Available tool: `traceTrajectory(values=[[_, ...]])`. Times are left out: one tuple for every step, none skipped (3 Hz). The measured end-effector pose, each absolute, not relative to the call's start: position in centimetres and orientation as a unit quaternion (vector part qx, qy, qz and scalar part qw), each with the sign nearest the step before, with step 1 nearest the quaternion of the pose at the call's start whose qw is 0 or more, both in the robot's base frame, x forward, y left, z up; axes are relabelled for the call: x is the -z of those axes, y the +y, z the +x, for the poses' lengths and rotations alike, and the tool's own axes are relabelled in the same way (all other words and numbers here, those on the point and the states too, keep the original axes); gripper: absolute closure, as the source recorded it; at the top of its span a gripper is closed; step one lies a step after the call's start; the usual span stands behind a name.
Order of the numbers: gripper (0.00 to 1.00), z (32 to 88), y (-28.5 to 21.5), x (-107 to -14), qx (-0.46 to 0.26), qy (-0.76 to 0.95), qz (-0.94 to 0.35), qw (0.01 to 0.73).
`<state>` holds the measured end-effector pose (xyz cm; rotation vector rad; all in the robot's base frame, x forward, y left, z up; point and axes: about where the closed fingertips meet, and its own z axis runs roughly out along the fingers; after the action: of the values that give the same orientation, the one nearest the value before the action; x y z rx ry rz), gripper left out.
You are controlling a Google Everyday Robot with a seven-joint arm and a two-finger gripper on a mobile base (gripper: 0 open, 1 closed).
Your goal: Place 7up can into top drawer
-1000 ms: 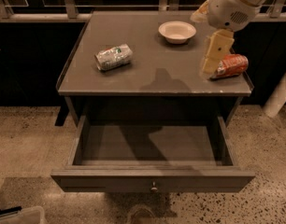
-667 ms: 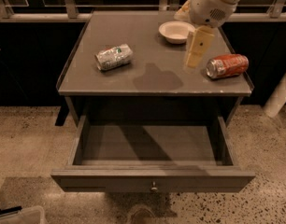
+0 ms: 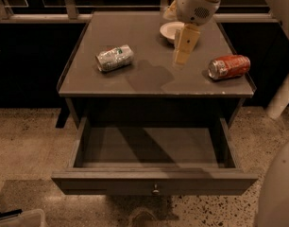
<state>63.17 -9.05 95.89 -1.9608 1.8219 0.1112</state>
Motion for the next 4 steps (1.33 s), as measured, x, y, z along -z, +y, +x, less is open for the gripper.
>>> traceTrajectory(values=[[0.0,64.3,-9.5,-95.3,-0.052,0.668,-0.701,0.245],[0.0,67.1,-8.5,-94.1,-0.075,0.659,-0.699,0.267],[0.0,69.6,-7.6,-93.4,-0.086,0.649,-0.701,0.282],[0.0,71.3,-6.4,-92.4,-0.102,0.64,-0.703,0.293]])
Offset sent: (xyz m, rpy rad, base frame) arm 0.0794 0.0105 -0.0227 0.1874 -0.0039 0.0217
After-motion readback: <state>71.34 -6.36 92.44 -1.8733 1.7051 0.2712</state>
